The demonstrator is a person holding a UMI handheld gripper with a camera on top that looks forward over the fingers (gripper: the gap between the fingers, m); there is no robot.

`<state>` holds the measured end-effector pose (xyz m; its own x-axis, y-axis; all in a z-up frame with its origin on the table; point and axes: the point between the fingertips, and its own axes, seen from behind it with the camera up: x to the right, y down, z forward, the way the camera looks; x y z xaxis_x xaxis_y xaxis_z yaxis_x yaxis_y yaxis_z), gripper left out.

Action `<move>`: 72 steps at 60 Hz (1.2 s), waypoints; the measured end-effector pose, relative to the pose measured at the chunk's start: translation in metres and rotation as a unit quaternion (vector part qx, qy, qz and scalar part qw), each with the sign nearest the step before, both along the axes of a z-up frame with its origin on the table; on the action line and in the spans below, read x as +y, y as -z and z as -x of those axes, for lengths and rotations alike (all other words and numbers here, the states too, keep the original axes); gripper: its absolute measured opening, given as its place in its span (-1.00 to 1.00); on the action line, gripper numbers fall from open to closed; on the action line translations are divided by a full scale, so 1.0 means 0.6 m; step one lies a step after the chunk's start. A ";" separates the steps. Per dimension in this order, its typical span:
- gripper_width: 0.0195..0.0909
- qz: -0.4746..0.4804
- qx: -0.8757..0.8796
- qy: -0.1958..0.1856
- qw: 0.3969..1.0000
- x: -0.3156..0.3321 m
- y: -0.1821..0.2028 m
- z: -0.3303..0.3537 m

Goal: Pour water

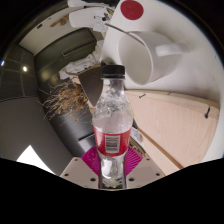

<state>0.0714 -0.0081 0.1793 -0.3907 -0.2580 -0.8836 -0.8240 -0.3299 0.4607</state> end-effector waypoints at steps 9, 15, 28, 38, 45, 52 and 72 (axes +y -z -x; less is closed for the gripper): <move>-0.82 -0.001 -0.054 -0.020 0.998 -0.005 0.006 0.002; -0.82 -0.026 -0.176 -0.042 0.983 -0.010 -0.007 -0.007; -0.82 -0.105 -0.502 -0.019 0.858 0.012 -0.095 -0.142; -0.82 -0.122 -0.679 0.025 0.723 0.024 -0.153 -0.291; -0.82 -0.090 -0.777 0.030 0.623 0.033 -0.128 -0.404; -0.81 -0.061 -0.832 0.008 0.551 0.034 -0.061 -0.490; -0.81 -0.019 -0.832 -0.060 0.551 0.033 0.159 -0.555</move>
<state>0.4042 0.0119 0.0838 0.9867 -0.1626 0.0007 -0.0670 -0.4107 -0.9093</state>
